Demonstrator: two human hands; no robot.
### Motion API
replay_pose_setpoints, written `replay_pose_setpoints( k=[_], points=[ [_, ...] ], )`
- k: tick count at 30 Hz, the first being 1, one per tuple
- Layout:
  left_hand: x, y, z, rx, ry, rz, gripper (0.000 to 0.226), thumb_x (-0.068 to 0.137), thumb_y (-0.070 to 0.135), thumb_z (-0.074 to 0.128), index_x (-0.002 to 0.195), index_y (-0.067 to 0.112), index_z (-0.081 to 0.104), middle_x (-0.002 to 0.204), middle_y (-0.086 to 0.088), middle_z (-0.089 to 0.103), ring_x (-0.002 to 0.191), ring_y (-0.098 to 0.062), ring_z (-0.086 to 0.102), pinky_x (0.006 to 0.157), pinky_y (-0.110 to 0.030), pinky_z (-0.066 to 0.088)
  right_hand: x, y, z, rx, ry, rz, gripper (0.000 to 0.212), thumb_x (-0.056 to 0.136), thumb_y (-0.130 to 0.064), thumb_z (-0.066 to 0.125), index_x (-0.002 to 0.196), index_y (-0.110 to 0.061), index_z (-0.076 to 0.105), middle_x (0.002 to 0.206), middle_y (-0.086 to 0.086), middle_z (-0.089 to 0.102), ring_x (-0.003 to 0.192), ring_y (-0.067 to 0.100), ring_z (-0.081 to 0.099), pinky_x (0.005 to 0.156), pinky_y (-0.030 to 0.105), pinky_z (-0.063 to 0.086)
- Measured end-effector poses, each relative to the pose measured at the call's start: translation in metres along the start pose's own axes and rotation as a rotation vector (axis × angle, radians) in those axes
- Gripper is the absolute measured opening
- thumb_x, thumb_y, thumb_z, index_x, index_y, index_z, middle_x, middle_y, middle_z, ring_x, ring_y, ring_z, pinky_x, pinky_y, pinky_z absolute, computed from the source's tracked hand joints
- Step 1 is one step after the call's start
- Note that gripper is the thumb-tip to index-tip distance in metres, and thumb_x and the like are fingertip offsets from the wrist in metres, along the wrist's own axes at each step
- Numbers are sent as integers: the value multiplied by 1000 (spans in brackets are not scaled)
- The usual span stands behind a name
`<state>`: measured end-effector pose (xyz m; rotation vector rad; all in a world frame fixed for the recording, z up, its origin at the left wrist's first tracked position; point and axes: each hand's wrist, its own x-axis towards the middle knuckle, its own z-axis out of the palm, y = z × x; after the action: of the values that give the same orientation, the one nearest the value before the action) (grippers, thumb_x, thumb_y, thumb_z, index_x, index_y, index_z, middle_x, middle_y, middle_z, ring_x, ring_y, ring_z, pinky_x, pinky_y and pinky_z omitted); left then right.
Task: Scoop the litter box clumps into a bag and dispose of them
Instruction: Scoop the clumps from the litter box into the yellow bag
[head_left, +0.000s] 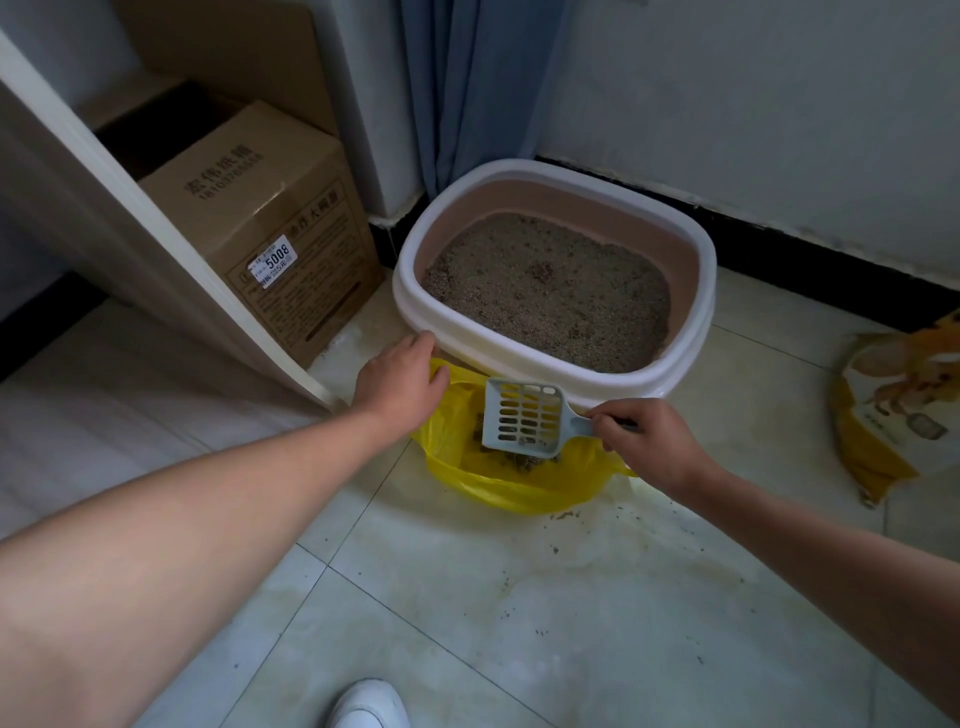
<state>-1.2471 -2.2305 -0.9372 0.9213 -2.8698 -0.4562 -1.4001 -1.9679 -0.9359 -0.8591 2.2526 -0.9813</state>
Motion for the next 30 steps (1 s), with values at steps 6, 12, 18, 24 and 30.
replay_pose_setpoints(
  k=[6, 12, 18, 24, 30],
  points=[
    [1, 5, 6, 36, 79, 145, 28, 93, 31, 59, 115, 13, 58, 111, -6, 60, 105, -29, 57, 83, -45, 50, -1, 0, -14, 1, 48, 10, 20, 89, -20, 64, 89, -36, 77, 66, -9, 70, 58, 12, 60, 59, 33, 47],
    [7, 11, 6, 48, 122, 187, 31, 92, 24, 60, 121, 12, 61, 116, -7, 60, 108, -30, 56, 84, -45, 48, -3, 5, -22, -110, -14, -48, 23, 83, -17, 71, 92, -38, 74, 75, -23, 67, 61, 0, 58, 58, 20, 41],
    [7, 14, 10, 60, 127, 229, 33, 92, 23, 60, 123, 12, 60, 115, -7, 59, 108, -30, 55, 84, -45, 48, -9, 7, -25, -178, -51, -91, 24, 82, -18, 70, 89, -41, 72, 82, -15, 67, 69, 1, 60, 61, 16, 42],
    [10, 17, 12, 61, 116, 252, 38, 90, 21, 63, 126, 10, 60, 120, -8, 59, 111, -31, 55, 88, -46, 49, -14, 14, -36, -229, -67, -84, 22, 82, -17, 71, 89, -37, 76, 81, -17, 68, 69, 2, 62, 63, 18, 46],
    [11, 19, 16, 42, 77, 265, 38, 92, 22, 62, 128, 10, 62, 123, -8, 61, 115, -31, 54, 93, -46, 47, -11, 19, -37, -233, -17, -99, 20, 82, -20, 73, 94, -37, 75, 91, -14, 70, 75, 5, 66, 72, 33, 55]
  ],
)
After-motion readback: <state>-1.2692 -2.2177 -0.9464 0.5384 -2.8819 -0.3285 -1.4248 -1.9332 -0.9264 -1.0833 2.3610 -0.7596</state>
